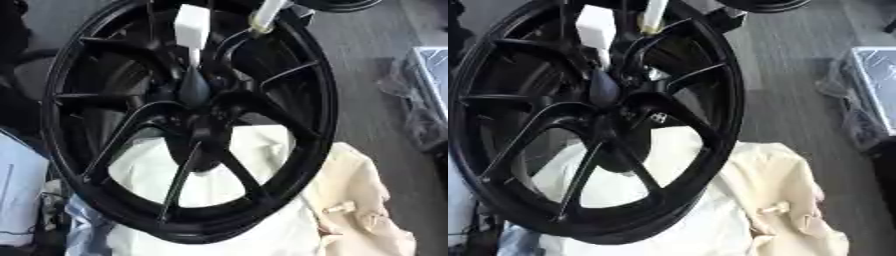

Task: Pull the pin out of the wheel hub.

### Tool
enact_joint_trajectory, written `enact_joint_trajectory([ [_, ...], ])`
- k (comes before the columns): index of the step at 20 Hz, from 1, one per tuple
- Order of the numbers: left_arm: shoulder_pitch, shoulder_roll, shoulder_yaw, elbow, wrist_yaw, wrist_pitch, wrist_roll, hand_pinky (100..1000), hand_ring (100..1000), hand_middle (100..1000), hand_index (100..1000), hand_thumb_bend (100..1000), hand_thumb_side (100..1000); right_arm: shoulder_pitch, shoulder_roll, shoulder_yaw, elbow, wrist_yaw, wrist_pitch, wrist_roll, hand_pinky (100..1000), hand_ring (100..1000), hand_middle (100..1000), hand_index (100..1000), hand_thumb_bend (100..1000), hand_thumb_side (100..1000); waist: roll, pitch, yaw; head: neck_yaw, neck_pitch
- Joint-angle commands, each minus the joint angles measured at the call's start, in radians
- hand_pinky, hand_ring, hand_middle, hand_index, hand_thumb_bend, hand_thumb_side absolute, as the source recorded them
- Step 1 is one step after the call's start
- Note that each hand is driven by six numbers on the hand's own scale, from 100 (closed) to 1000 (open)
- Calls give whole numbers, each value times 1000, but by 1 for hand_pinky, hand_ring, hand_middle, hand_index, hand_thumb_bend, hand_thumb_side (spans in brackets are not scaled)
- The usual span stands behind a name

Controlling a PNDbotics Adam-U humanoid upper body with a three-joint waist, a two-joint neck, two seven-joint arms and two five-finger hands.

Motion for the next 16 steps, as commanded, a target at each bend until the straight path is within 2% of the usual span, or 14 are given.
enact_joint_trajectory([
  [1, -3, 16, 15, -19, -9, -3, 10, 767, 751, 711, 716, 195, 889, 110, -143, -120, -35, -69, -41, -110, 819, 521, 332, 529, 148, 100, 6, -20, -7, 12, -17],
  [4, -3, 14, 22, -22, -10, -4, 17, 767, 751, 711, 716, 193, 889, 304, -206, -238, -38, -98, -97, -238, 821, 524, 337, 534, 138, 100, 16, -13, -19, 27, -32],
  [6, -1, 11, 27, -24, -11, -5, 22, 767, 751, 711, 716, 193, 890, 426, -210, -320, -39, -95, -124, -335, 824, 528, 344, 540, 135, 100, 23, -10, -27, 36, -43],
  [9, -3, 7, 29, -26, -12, -6, 25, 768, 751, 711, 716, 193, 889, 561, -179, -404, -36, -57, -142, -442, 830, 539, 360, 554, 132, 100, 29, -7, -34, 44, -58],
  [12, -7, 4, 31, -28, -16, -5, 27, 768, 751, 712, 716, 192, 888, 669, -120, -454, -28, 14, -153, -489, 837, 564, 394, 590, 158, 100, 35, -5, -35, 51, -74],
  [15, -9, 2, 32, -29, -18, -5, 29, 768, 750, 712, 716, 191, 887, 747, -58, -486, -15, 150, -170, -492, 859, 684, 523, 726, 275, 100, 39, -4, -34, 54, -81],
  [16, -9, 2, 33, -29, -18, -5, 29, 769, 750, 712, 716, 191, 887, 767, -35, -497, -11, 206, -180, -485, 900, 788, 677, 833, 295, 122, 40, -4, -34, 55, -82],
])
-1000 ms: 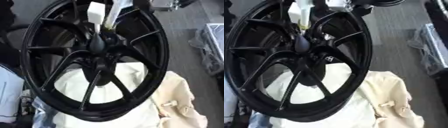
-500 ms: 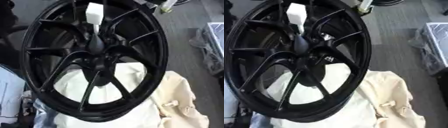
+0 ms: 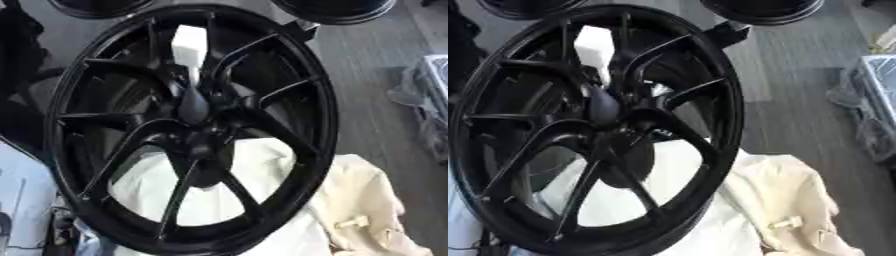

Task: Pull the pin out of the wheel hub.

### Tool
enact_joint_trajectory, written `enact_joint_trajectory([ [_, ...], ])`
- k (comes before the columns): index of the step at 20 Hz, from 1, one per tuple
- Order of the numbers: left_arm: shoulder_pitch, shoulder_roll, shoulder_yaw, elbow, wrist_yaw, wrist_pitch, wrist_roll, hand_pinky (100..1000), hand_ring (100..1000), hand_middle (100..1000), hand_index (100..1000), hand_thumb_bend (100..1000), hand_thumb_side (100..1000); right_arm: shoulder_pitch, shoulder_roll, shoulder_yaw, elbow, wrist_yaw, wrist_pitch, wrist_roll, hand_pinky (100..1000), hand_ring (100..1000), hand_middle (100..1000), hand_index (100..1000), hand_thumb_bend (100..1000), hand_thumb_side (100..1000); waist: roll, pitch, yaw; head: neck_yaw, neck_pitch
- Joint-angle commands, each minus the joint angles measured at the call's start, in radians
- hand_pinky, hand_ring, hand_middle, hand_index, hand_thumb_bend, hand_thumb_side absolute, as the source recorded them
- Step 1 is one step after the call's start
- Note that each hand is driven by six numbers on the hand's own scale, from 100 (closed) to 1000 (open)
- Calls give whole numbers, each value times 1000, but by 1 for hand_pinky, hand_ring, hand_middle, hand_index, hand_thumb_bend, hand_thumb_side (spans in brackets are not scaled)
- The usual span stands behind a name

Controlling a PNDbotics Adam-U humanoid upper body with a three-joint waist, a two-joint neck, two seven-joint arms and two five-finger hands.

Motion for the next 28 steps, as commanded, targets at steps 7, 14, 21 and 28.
enact_joint_trajectory([
  [7, -7, 10, 11, -22, -13, -1, 7, 770, 750, 713, 717, 192, 888, 64, 109, -102, 68, 256, -54, -20, 963, 885, 851, 924, 160, 388, -2, -15, -4, 8, -8],
  [14, -8, 10, 9, -22, -14, 0, 5, 771, 749, 714, 717, 192, 889, 41, 116, -103, 86, 213, -22, -117, 966, 883, 854, 918, 258, 204, -5, -16, 3, 4, -7],
  [21, -8, 7, 7, -21, -12, 0, 3, 772, 749, 715, 717, 193, 891, 25, 125, -102, 103, 162, 19, -198, 964, 862, 822, 885, 304, 100, -6, -13, 1, 2, -8],
  [28, -11, 7, 4, -22, -13, 1, 0, 772, 748, 714, 717, 193, 889, -21, 122, -48, 58, -7, -76, -318, 959, 807, 752, 842, 100, 257, -6, -13, 7, -4, -4],
])
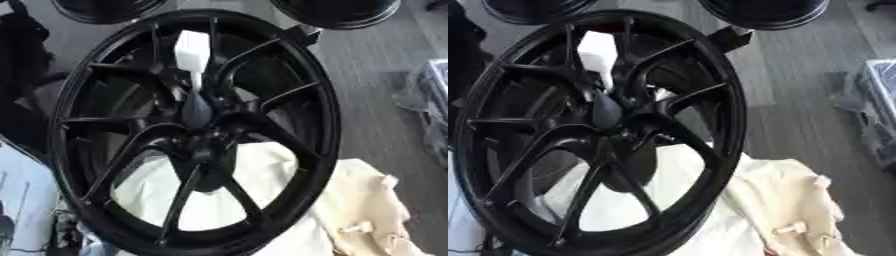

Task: Pull the pin out of the wheel hub.

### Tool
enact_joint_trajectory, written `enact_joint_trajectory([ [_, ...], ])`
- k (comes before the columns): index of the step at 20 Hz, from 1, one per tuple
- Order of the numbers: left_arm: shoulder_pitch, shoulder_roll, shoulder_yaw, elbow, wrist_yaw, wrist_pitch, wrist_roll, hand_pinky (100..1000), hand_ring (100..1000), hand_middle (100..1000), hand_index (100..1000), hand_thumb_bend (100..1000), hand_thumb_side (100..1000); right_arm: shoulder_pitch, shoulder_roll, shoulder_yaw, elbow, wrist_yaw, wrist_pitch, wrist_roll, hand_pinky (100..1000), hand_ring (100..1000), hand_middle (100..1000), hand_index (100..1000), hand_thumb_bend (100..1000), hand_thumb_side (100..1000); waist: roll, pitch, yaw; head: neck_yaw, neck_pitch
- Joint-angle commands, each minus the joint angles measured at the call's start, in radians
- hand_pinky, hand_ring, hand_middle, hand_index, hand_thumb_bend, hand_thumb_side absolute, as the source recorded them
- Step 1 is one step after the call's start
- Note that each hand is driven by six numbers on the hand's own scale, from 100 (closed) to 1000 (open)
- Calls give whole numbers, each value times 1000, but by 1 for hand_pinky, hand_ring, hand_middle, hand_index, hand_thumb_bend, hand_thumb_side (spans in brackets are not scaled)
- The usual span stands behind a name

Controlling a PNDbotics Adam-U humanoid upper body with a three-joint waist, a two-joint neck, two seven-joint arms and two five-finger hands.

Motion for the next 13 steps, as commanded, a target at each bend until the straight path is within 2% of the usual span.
enact_joint_trajectory([
  [1, -9, 8, 3, -22, -6, 0, -2, 772, 748, 714, 717, 193, 889, -32, -24, 27, -31, -78, -52, -42, 961, 806, 750, 840, 100, 285, -5, -14, 3, -5, -2],
  [4, -13, 6, -1, -22, -6, 1, -6, 772, 747, 714, 716, 193, 889, -75, -8, 69, -24, -124, -83, -36, 967, 805, 747, 840, 100, 315, -4, -15, 9, -8, -3],
  [7, -13, 5, -3, -22, -5, 2, -9, 773, 747, 715, 717, 193, 889, -119, 17, 97, -6, -148, -102, -16, 965, 793, 730, 830, 153, 241, -3, -15, 14, -11, -2],
  [13, -19, 2, -7, -23, -3, 2, -12, 774, 746, 715, 717, 194, 888, -195, 74, 141, 39, -166, -140, -15, 964, 759, 689, 809, 115, 229, -2, -16, 20, -16, 3],
])
